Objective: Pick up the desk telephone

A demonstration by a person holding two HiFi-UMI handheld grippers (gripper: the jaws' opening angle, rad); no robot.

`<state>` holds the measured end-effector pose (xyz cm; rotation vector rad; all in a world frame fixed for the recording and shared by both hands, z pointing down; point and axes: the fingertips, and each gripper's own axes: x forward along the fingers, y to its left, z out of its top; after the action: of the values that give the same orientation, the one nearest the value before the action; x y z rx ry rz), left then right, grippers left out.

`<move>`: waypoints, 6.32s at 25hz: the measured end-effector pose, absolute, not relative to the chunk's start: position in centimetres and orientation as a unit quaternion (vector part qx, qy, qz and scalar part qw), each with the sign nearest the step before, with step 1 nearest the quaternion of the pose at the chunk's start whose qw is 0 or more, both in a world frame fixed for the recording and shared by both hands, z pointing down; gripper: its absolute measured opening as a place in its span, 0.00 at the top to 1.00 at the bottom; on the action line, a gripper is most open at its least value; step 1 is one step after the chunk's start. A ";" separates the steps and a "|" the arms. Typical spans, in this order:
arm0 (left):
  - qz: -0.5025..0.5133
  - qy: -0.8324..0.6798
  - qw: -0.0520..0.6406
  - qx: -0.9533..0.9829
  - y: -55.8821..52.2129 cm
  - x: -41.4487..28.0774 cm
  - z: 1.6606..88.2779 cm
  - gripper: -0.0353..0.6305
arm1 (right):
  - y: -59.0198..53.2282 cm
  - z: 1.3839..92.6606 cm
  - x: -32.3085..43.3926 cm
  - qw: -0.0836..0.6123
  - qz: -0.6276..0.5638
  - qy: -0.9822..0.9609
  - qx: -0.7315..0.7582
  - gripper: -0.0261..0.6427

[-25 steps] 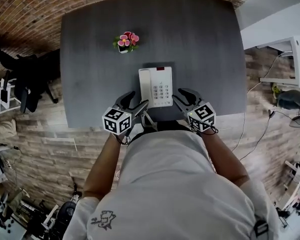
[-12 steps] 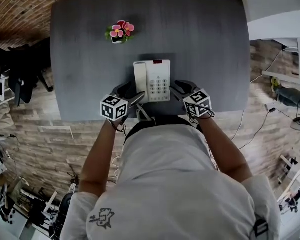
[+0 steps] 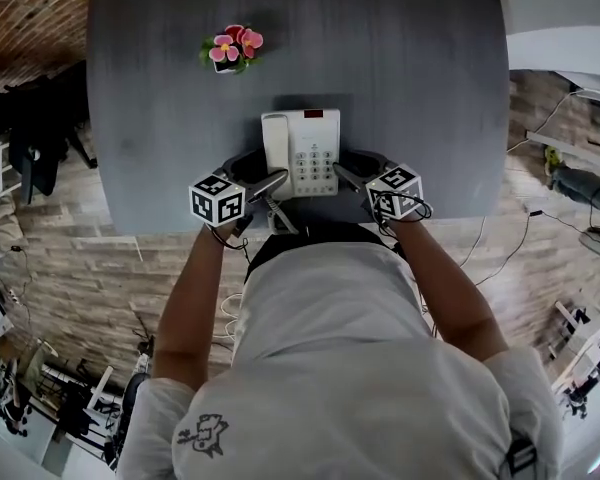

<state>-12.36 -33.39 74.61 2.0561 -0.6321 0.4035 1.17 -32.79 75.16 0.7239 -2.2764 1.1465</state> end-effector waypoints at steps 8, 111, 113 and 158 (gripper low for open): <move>0.135 -0.232 0.490 0.829 -33.2 -11.6 75.1 0.39 | -32.4 75.4 0.7 0.219 0.447 -0.834 0.238 0.77; 0.041 -0.287 0.426 0.857 -9.2 -1.7 57.0 0.47 | -9.4 56.8 11.2 0.082 0.429 -0.868 0.237 0.87; 0.042 -0.288 0.427 0.856 -9.2 -1.8 56.8 0.47 | -9.4 56.9 11.2 0.081 0.430 -0.868 0.235 0.87; 0.048 -0.242 0.393 0.886 6.5 -20.2 54.8 0.47 | 8.5 55.6 -7.3 0.046 0.422 -0.856 0.295 0.87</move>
<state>-20.23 6.50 54.84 2.2494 -0.6140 0.1209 -7.30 8.49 55.57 0.9002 -2.6134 1.2897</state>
